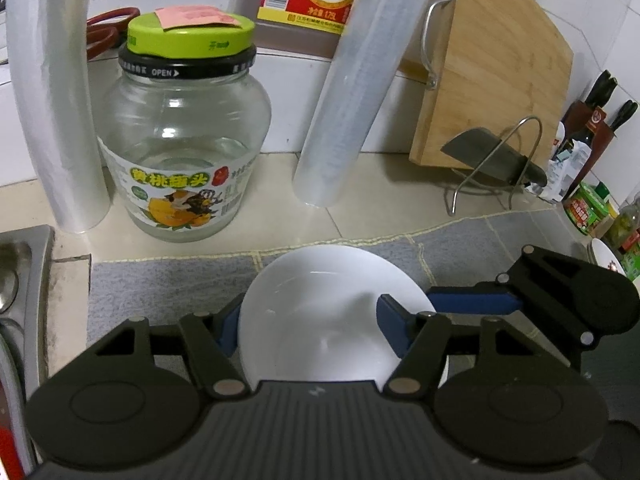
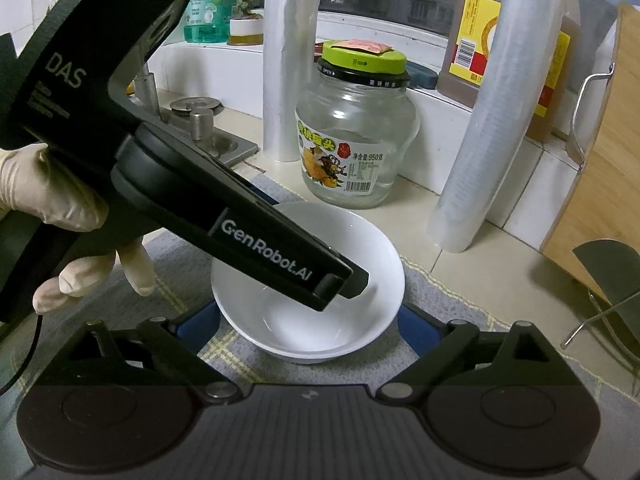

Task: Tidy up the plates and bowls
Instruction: 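Lift the bowl with the left gripper and carry it toward the nested bowls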

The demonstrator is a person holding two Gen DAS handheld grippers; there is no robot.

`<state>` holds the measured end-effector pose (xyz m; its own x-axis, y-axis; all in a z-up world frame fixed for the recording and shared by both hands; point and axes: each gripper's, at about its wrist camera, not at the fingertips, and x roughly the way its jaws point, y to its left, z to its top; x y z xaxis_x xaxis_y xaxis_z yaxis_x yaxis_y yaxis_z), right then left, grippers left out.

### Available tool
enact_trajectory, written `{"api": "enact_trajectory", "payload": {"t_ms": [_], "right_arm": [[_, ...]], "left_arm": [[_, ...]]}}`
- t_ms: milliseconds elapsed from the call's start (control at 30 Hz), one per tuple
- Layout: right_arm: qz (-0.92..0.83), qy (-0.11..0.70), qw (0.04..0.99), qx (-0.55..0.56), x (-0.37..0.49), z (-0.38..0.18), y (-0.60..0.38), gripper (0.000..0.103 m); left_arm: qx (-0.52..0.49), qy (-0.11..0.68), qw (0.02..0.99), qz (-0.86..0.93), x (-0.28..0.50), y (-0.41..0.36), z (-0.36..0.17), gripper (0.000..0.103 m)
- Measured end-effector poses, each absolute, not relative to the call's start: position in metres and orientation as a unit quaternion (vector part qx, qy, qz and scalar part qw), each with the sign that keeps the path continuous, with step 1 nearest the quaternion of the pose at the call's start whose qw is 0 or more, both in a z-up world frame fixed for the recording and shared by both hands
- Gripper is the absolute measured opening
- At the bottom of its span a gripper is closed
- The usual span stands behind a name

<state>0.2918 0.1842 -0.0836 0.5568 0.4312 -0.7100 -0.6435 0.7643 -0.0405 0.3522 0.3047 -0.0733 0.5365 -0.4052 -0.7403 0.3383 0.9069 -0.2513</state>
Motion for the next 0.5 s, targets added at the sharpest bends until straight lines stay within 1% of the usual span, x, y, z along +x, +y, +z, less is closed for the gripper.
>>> {"api": "enact_trajectory", "payload": {"t_ms": [267, 333, 400, 500], "right_arm": [[0.305, 0.353, 0.872, -0.146, 0.288, -0.082, 0.184, 0.097], [0.307, 0.348, 0.873, -0.150, 0.285, -0.080, 0.183, 0.094], [0.321, 0.340, 0.870, -0.155, 0.280, -0.076, 0.183, 0.081], [0.321, 0.348, 0.867, -0.155, 0.279, -0.072, 0.184, 0.081]], "left_arm": [[-0.032, 0.430, 0.876, -0.218, 0.350, 0.303, -0.071, 0.067], [-0.029, 0.428, 0.876, -0.219, 0.348, 0.301, -0.070, 0.067], [-0.022, 0.423, 0.879, -0.221, 0.344, 0.298, -0.066, 0.067], [-0.011, 0.416, 0.881, -0.226, 0.339, 0.290, -0.059, 0.067]]}}
